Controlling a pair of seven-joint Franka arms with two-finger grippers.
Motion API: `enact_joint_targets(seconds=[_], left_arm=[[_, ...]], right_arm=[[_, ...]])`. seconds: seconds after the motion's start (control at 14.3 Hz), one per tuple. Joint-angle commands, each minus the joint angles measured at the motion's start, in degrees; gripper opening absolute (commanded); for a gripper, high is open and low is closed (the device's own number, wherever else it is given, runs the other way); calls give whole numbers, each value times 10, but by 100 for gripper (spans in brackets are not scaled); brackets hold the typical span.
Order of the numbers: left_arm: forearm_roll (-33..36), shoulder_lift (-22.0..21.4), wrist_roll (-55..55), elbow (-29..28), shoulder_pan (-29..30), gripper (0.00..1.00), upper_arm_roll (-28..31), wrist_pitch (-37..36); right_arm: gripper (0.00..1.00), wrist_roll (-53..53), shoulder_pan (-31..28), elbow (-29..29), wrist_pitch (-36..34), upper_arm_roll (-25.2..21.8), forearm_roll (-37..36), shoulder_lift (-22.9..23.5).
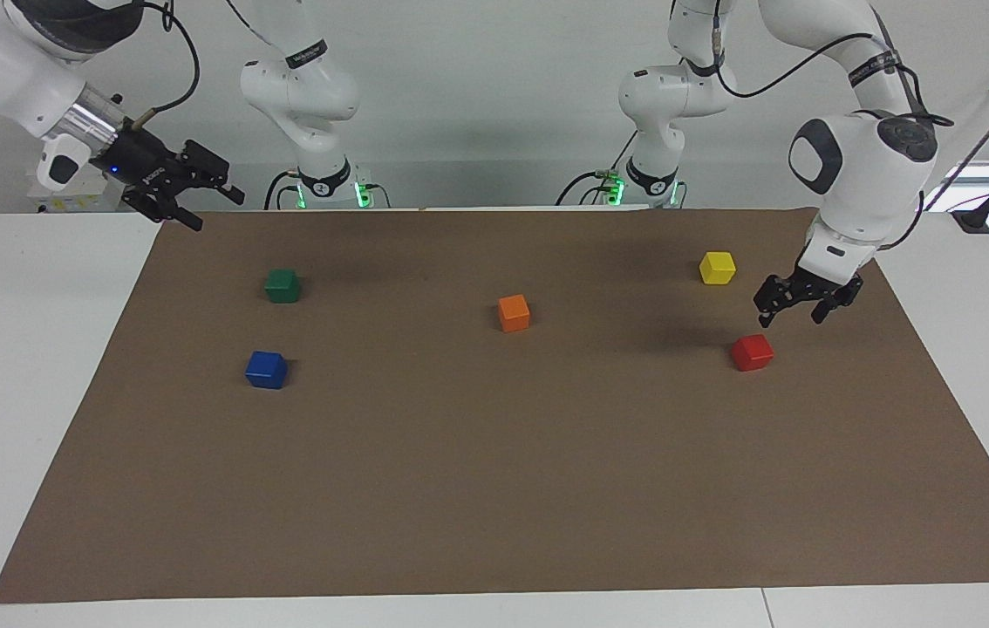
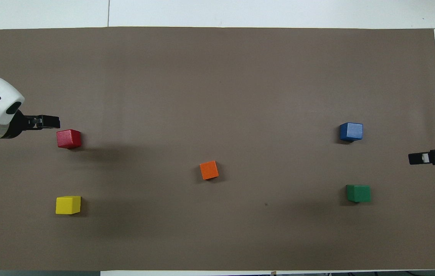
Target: Transfer red block to right arm and stack on blue block
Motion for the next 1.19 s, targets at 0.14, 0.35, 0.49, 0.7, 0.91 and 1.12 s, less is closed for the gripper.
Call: enact_joint_targets(seconds=[0.14,0.35,0.49,0.7,0.91,1.12], left_arm=[[-6,2,-28,-35,14,100,-2,58],[-6,18,-74,-46,6,100,-2,69],[-6,22,-90,-64,4,100,-2,97],[-6,37,-88,-64,5,100,-2,96],[-6,38,-87,-61,6,100,-2,69],[-6,39,-87,-46,6,100,-2,20]], right_arm=[[100,-88,-53,-66,-45,4,103,-19],[100,-169,-75,-122,-59,4,176,9],[100,-199,-77,-137,-60,4,216,25],[100,-211,-69,-172,-70,5,318,27],[100,-215,-33,-195,-82,6,413,39],[100,-215,1,-214,-89,6,483,40]])
